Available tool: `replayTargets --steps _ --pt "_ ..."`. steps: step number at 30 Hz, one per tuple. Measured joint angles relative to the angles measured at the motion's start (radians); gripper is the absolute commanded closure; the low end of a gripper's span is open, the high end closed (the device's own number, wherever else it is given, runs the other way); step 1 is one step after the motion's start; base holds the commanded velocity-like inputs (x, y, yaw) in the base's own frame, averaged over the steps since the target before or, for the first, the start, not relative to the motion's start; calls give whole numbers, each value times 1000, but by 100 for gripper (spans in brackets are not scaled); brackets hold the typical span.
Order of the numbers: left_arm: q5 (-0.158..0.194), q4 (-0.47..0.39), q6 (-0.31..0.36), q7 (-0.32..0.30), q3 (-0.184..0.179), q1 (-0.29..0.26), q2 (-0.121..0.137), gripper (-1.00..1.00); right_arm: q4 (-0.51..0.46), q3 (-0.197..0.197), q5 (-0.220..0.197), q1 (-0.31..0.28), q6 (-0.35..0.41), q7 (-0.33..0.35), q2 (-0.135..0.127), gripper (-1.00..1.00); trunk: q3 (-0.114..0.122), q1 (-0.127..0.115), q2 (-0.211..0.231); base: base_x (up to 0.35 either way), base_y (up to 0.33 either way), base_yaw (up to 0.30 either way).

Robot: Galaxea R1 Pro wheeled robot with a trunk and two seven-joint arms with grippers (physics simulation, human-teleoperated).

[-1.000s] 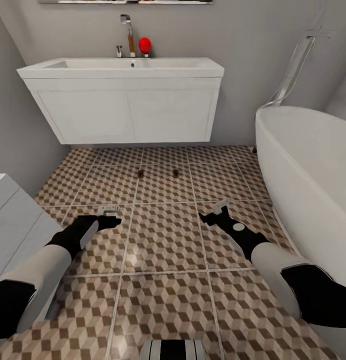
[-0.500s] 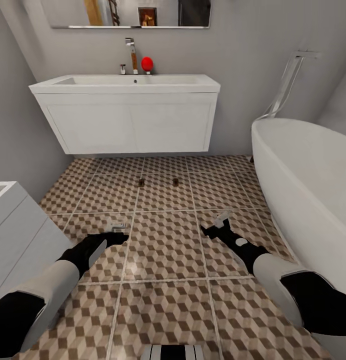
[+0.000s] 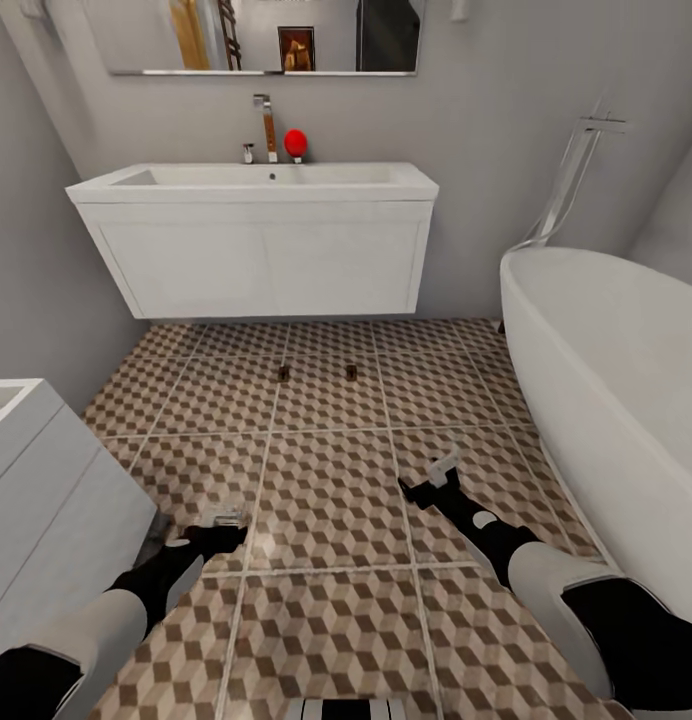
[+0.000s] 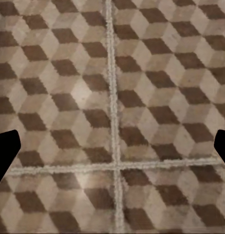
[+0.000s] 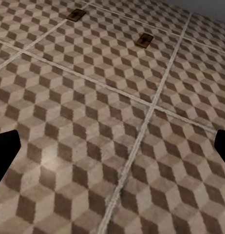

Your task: Take the four mousetraps from the cabinet in the bathroom and place them on the bathroom floor. Make sure all four end up on the same floor surface, and ensure that at least two of them are either under or directly next to the same bathroom sink.

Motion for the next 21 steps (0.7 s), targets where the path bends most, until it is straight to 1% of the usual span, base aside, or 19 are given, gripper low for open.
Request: replayTargets --steps 5,6,10,11,15,17,18,21 --pt "0 76 -68 -1 3 18 -2 -100 0 0 0 9 -8 0 1 -100 16 -19 35 0 0 0" --pt "0 108 -99 -1 3 22 -4 -100 0 1 0 18 -10 0 2 -100 19 -23 42 0 0 0" --pt "0 163 -176 -1 3 25 -11 -100 0 1 0 39 -12 0 2 -100 31 -38 70 0 0 0" --pt "0 183 -210 -1 3 26 -15 -100 0 1 0 46 -12 -1 2 -100 34 -42 77 0 0 0" --pt "0 219 -268 -1 3 27 -22 -100 0 0 0 54 -13 -1 3 -100 47 -58 105 0 0 0" --pt "1 253 -310 -2 3 27 -26 -100 0 1 0 57 -12 -3 3 -100 53 -65 119 0 0 0" --pt "0 268 -346 -6 4 28 -31 -100 0 1 0 58 -12 -4 3 -100 56 -69 126 0 0 0" --pt "0 265 -376 -7 4 29 -37 -100 0 0 -1 59 -12 -5 3 -100 66 -81 147 0 0 0"
